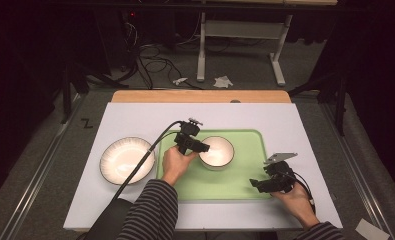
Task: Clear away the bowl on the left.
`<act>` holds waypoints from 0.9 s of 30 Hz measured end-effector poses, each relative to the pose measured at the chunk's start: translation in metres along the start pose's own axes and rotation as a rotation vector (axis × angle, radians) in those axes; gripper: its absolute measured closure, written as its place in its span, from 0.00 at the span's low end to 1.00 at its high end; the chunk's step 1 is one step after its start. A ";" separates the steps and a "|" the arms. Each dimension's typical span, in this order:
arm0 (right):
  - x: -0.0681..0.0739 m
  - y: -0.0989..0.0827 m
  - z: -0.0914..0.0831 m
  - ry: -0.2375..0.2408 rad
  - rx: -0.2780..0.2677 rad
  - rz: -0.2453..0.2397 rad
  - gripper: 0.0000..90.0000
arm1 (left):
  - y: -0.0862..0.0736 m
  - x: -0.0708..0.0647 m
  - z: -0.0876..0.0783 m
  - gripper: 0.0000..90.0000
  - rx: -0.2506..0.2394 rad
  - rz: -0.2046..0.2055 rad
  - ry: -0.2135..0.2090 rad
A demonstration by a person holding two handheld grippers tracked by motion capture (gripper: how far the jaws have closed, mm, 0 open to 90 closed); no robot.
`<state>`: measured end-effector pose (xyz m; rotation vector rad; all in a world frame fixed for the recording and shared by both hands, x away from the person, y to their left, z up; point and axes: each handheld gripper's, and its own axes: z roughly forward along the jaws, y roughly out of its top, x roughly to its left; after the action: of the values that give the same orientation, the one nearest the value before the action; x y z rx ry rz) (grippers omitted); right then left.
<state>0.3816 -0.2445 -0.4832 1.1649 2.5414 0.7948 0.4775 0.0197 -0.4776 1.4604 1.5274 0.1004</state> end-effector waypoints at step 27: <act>0.000 0.000 0.000 -0.003 -0.011 0.009 0.31 | 0.015 0.000 -0.037 0.42 -0.042 0.013 -0.050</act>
<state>0.3816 -0.2448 -0.4828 1.1736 2.5281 0.8069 0.4638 0.0436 -0.4485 1.4298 1.4674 0.1019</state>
